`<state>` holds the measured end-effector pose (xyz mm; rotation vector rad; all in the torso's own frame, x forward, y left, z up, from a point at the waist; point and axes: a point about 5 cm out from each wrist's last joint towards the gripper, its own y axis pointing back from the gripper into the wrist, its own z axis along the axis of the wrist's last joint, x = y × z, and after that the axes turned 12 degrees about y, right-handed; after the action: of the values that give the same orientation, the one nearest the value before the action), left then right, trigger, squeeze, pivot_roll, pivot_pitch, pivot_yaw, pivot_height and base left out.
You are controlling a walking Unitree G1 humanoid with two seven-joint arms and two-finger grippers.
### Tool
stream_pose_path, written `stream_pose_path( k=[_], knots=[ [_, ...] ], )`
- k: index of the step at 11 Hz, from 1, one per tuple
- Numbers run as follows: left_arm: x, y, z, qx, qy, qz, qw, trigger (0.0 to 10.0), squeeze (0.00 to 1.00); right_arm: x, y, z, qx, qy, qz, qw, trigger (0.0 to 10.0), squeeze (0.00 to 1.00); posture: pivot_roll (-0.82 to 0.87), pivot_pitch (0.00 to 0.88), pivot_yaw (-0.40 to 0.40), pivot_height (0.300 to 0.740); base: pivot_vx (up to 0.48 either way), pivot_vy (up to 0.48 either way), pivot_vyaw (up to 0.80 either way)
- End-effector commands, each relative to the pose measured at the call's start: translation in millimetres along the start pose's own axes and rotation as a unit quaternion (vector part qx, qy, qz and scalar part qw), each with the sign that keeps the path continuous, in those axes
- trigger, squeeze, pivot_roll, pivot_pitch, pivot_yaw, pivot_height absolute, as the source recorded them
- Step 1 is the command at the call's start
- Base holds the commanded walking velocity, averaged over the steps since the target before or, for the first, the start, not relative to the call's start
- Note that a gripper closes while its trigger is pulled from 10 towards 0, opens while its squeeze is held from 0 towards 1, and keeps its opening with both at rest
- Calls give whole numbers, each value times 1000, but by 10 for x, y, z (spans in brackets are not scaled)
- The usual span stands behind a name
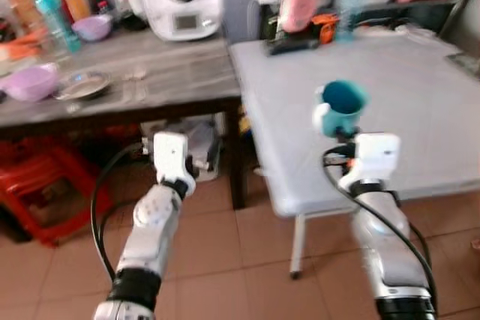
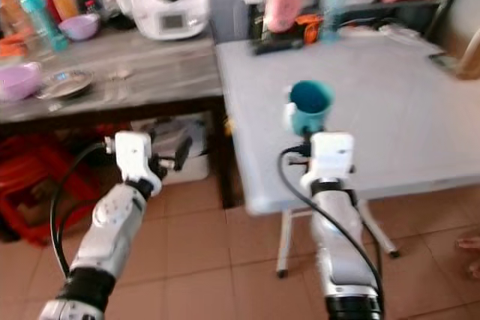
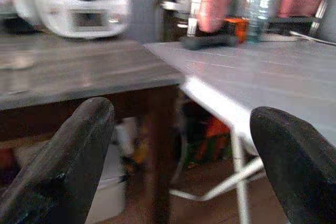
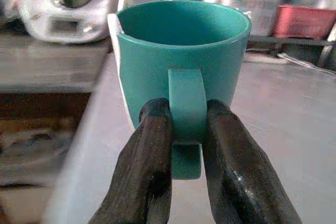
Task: Setting the table
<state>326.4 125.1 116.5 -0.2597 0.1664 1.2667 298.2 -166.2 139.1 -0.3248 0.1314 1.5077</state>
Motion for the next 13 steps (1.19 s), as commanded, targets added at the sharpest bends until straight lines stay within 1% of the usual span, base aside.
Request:
stream_pose_path(
  k=[1, 5, 6, 7, 8, 9, 10, 11, 12, 13],
  knots=[
    [160, 57, -2, 2, -8, 29, 1000, 10000, 0, 102, -17, 136, -27, -9, 16, 999, 10000, 0, -12, 19, 35, 740, 0, 465, 669],
    [136, 48, -27, 3, -9, 29, 1000, 10000, 0, 103, -7, 144, -28, -11, 14, 999, 10000, 0, -16, 21, 35, 740, 0, 461, 577],
    [138, 41, -27, 3, -9, 28, 1000, 10000, 0, 101, -12, 148, -28, -11, 14, 999, 10000, 0, -16, 20, 35, 740, 0, 461, 450],
    [135, 42, -29, 3, -7, 29, 1000, 10000, 0, 99, -11, 149, -28, -11, 14, 999, 10000, 0, -16, 20, 35, 740, 0, 450, 0],
    [130, 45, -24, -1, -11, 31, 999, 10000, 0, 97, -9, 149, -28, -11, 14, 999, 10000, 0, -16, 20, 35, 740, 0, 0, 0],
    [107, 50, -17, -5, -5, 17, 1000, 10000, 0, 94, -9, 154, -29, -11, 13, 999, 10000, 0, -14, 19, 35, 740, 0, 0, 0],
    [102, 59, -15, -2, -14, 7, 1000, 10000, 0, 86, -3, 154, -30, -11, 11, 999, 10000, 0, -14, 19, 35, 740, 0, 0, 0],
    [108, 65, -29, 5, -14, 7, 1000, 10000, 0, 88, 0, 149, -30, -10, 11, 999, 10000, 0, -14, 19, 35, 740, 0, 0, 0],
    [94, 71, -25, 0, 0, -3, 1000, 10000, 0, 121, 8, 146, -31, -9, 15, 999, 10000, 0, -13, 18, 35, 740, 0, 0, 0],
    [89, 73, -23, 0, 1, -6, 1000, 10000, 0, 132, 11, 145, -31, -10, 17, 999, 10000, 0, -12, 17, 35, 740, 270, 0, 0]
  ],
)
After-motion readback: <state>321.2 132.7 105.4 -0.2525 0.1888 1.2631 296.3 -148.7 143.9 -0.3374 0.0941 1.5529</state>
